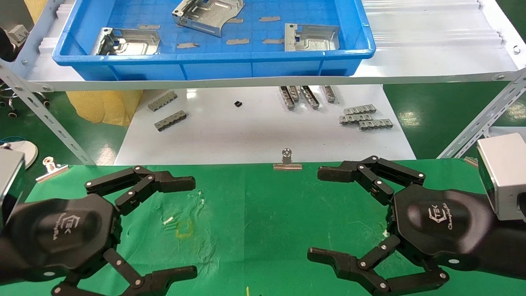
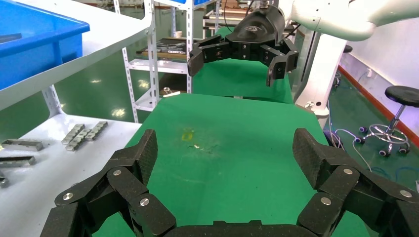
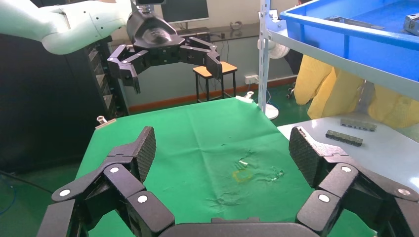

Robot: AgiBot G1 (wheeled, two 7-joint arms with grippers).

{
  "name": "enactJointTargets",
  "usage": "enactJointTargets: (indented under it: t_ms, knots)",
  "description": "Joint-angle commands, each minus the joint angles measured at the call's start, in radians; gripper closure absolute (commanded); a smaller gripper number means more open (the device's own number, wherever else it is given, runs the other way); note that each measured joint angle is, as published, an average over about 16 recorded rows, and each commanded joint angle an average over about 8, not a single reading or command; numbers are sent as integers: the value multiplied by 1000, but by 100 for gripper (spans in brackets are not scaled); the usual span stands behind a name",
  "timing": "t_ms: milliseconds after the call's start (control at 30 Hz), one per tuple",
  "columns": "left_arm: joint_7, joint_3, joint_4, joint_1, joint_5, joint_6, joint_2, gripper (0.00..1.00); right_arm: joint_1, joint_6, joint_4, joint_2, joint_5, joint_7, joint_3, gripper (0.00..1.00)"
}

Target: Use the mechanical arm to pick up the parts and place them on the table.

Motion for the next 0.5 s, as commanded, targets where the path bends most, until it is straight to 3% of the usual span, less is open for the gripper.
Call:
enactJointTargets:
  t_ms: [33, 500]
  knots:
    - [0, 0, 0, 0, 0, 0, 0, 0, 0, 0, 0, 0, 0, 0, 0, 100]
    - [0, 0, 0, 0, 0, 0, 0, 0, 0, 0, 0, 0, 0, 0, 0, 100]
